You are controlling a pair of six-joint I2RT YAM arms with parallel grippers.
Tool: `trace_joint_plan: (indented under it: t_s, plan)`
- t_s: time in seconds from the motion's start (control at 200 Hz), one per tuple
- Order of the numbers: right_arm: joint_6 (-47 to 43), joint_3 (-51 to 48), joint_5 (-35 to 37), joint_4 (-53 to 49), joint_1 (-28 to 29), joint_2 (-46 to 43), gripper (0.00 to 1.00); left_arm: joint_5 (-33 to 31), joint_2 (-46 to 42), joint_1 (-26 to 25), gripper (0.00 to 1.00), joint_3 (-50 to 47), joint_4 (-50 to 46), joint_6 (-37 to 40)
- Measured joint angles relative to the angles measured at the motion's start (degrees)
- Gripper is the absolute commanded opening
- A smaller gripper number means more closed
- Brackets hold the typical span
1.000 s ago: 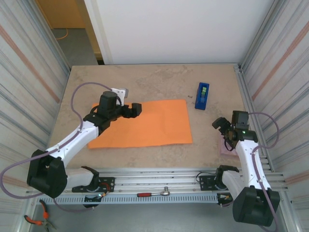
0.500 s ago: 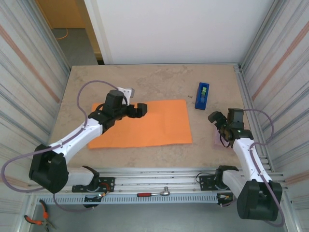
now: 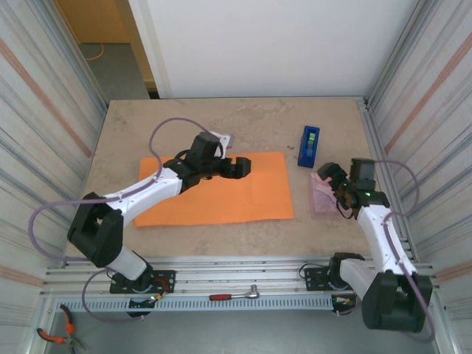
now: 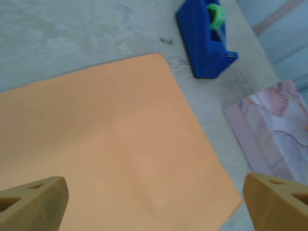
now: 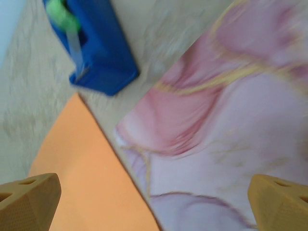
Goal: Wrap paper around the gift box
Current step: Pick up the gift box from the middle-right of the table.
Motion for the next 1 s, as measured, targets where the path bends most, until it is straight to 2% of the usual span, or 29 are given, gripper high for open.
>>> trace_joint_plan:
  t_s: [0.075, 0.195, 0.376, 0.621, 0.792, 0.997]
  plan:
    - [-1.84, 0.50, -1.36, -1.92, -6.75, -2.29, 0.97, 1.66, 2.80, -1.84, 0.87, 2.82, 0.44, -1.27]
    - [-4.79, 0.87, -3.72, -3.37, -16.06, -2.16, 0.97, 3.72, 8.09, -4.81, 0.87, 7.32, 1.57, -3.76]
    - [-8.20, 0.94, -5.51, -3.02, -24.02, 4.57, 0.97, 3.98, 15.96, -9.92, 0.87, 14.12, 1.84, -6.69]
    - [-10.45, -0.31, -11.19, 1.90, -25.55, 13.14, 0.92, 4.83, 25.33, -14.36, 0.87, 23.56, 1.25, -8.39]
    - [-10.19, -5.16, -14.53, 4.92, -24.70, 12.24, 0.88, 6.80, 31.26, -14.75, 0.86, 28.87, 1.11, -10.47]
    - [-9.33, -9.38, -15.85, 4.72, -21.73, 5.62, 0.86, 8.46, 36.30, -14.75, 0.85, 31.08, 0.61, -12.13]
